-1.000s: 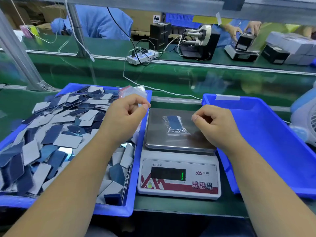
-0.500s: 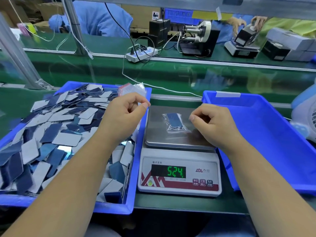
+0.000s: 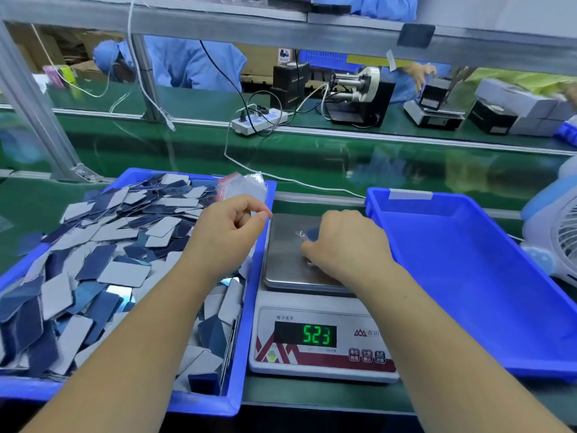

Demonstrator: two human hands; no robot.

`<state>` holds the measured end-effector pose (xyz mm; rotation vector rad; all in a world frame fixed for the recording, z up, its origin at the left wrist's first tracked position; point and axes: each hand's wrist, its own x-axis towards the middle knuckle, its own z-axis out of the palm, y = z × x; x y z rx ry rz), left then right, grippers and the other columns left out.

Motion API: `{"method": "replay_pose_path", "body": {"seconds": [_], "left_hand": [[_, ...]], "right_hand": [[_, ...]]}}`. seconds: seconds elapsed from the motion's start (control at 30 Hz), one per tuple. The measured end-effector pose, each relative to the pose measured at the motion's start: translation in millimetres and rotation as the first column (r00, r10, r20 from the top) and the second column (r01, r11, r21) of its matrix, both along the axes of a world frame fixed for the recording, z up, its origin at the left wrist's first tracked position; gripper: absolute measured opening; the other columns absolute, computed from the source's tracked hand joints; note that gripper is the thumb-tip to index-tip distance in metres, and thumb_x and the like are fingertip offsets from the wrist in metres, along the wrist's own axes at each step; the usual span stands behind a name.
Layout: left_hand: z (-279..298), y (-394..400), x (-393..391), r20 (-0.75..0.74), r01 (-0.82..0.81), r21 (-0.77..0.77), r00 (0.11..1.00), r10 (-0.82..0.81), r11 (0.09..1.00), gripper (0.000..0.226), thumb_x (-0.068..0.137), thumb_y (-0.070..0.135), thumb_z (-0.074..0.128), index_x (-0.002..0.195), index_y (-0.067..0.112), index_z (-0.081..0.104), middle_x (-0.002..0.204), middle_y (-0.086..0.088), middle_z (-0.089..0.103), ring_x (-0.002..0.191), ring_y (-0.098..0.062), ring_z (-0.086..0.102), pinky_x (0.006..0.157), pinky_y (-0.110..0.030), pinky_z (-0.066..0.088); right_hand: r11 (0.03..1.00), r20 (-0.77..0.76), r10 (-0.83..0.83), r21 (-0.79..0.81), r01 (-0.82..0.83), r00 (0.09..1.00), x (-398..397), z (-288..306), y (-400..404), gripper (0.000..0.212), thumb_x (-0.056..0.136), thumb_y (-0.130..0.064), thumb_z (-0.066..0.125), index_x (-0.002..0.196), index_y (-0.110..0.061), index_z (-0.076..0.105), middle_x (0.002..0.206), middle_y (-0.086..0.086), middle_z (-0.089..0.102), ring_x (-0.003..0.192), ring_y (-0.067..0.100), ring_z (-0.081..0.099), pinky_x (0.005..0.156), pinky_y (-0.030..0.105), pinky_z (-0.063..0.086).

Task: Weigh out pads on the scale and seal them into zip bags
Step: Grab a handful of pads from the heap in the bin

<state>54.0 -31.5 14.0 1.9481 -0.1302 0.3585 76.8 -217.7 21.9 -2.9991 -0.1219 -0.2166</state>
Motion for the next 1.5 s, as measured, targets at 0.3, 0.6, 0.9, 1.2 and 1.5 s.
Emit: {"method": "replay_pose_path", "body": {"seconds": [0.3, 0.6, 0.9, 1.2, 1.5], "left_hand": [[-2.9, 0.2, 0.5, 0.022, 0.007, 0.030, 1.000, -0.008, 1.000, 0.027, 0.095, 0.012, 0.062, 0.079, 0.032, 0.070, 0.050, 0.010, 0.033, 0.048, -0.006, 0.032, 0.047, -0.012, 0.032], [-4.0, 1.6, 1.2, -0.004, -0.010, 0.043, 1.000, 0.010, 0.999, 0.026, 0.094, 0.013, 0.062, 0.083, 0.034, 0.071, 0.052, 0.006, 0.035, 0.048, -0.007, 0.034, 0.044, -0.011, 0.032], [-0.5, -1.2, 4.9, -0.036, -0.036, -0.041, 0.999, 0.034, 0.999, 0.027, 0.095, 0.012, 0.063, 0.078, 0.030, 0.072, 0.050, 0.011, 0.034, 0.047, -0.006, 0.033, 0.045, -0.012, 0.032], [26.2, 58.7, -3.4, -0.106, -0.162, 0.003, 0.981, 0.162, 0.987, 0.019, 0.093, 0.028, 0.058, 0.081, 0.035, 0.071, 0.049, 0.017, 0.051, 0.042, -0.002, 0.037, 0.040, -0.012, 0.031], [-3.1, 100.4, -10.3, -0.056, -0.266, 0.018, 0.962, 0.267, 0.964, 0.018, 0.094, 0.022, 0.061, 0.079, 0.021, 0.071, 0.044, 0.019, 0.045, 0.044, 0.001, 0.041, 0.044, -0.009, 0.032]], "right_hand": [[0.949, -0.137, -0.103, 0.282, 0.138, 0.985, 6.2, 17.5, -63.1, 0.029, 0.068, -0.033, 0.068, 0.079, -0.006, 0.064, 0.072, 0.007, 0.070, 0.076, 0.024, 0.065, 0.061, 0.037, 0.054], [0.773, -0.100, -0.381, 0.512, 0.376, 0.919, 56.5, 0.6, -148.0, 0.022, 0.090, -0.023, 0.063, 0.101, -0.005, 0.070, 0.092, 0.010, 0.074, 0.087, 0.028, 0.067, 0.074, 0.033, 0.052], [0.730, 0.030, -0.242, 0.664, 0.162, 0.970, 43.4, 9.8, -118.1, 0.023, 0.092, -0.014, 0.051, 0.086, -0.030, 0.067, 0.085, -0.015, 0.068, 0.071, 0.010, 0.060, 0.051, 0.023, 0.041], [0.847, -0.052, 0.457, 0.332, -0.416, 0.888, -1.3, 24.0, 28.0, 0.011, 0.090, -0.025, 0.061, 0.091, -0.028, 0.071, 0.078, -0.019, 0.061, 0.074, 0.000, 0.055, 0.064, 0.016, 0.039], [0.786, -0.339, 0.573, 0.483, -0.385, 0.746, -15.0, 8.5, 101.7, 0.056, 0.076, -0.054, 0.077, 0.125, -0.031, 0.062, 0.117, -0.015, 0.061, 0.096, -0.006, 0.056, 0.075, 0.013, 0.043]]}}
